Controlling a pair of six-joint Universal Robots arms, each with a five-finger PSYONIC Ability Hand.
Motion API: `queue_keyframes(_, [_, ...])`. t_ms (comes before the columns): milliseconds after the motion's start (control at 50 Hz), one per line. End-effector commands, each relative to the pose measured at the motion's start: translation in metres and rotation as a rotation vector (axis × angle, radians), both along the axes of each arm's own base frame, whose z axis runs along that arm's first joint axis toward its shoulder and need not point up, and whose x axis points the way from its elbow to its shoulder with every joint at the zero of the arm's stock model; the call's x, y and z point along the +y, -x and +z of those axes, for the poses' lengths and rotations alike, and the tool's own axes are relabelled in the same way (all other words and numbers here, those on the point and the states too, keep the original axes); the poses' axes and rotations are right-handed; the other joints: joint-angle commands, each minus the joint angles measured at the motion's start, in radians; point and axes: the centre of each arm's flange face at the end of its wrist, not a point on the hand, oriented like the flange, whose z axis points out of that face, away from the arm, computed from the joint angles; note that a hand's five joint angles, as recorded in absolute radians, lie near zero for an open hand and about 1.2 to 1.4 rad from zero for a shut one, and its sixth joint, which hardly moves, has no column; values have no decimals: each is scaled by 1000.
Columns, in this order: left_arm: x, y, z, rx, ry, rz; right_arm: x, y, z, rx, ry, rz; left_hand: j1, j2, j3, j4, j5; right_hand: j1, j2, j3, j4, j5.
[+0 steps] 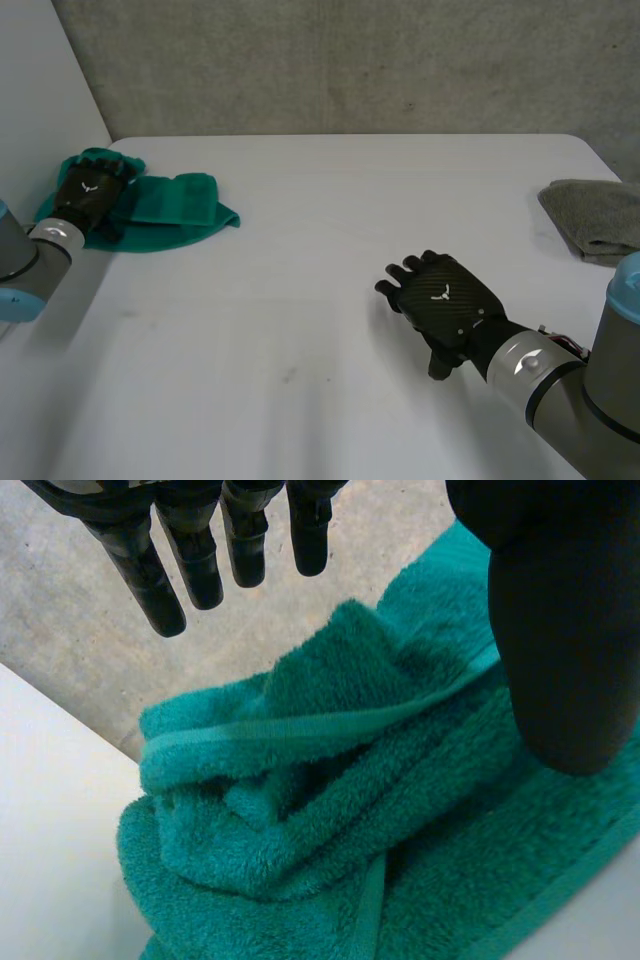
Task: Fold the laundry.
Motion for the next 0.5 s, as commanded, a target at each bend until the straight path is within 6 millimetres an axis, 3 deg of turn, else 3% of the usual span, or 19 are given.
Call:
queue_keyframes(20, [-19, 0, -11, -3, 34, -1, -4, 13, 0, 1, -7, -49, 243, 233, 226, 233, 215, -7, -43, -31, -55, -53])
queue_keyframes(240, [-31, 0, -20, -8, 47, -15, -9, 29, 1, -1, -8, -105, 590, 579, 573, 580, 562, -7, -43, -31, -55, -53])
queue_keyframes(380, [-32, 1, -18, -8, 53, -19, -13, 40, 4, -6, 0, -145, 934, 923, 916, 923, 905, -7, -43, -31, -55, -53])
queue_keyframes(420, [-32, 1, -20, -8, 50, -19, -12, 41, 6, -8, 6, -151, 1171, 1160, 1154, 1161, 1143, -7, -43, -31, -55, -53])
queue_keyframes(500, [-24, 10, -26, -32, 29, -33, -9, 42, 11, -14, 25, -153, 1207, 1196, 1189, 1197, 1178, -7, -43, -31, -55, -53])
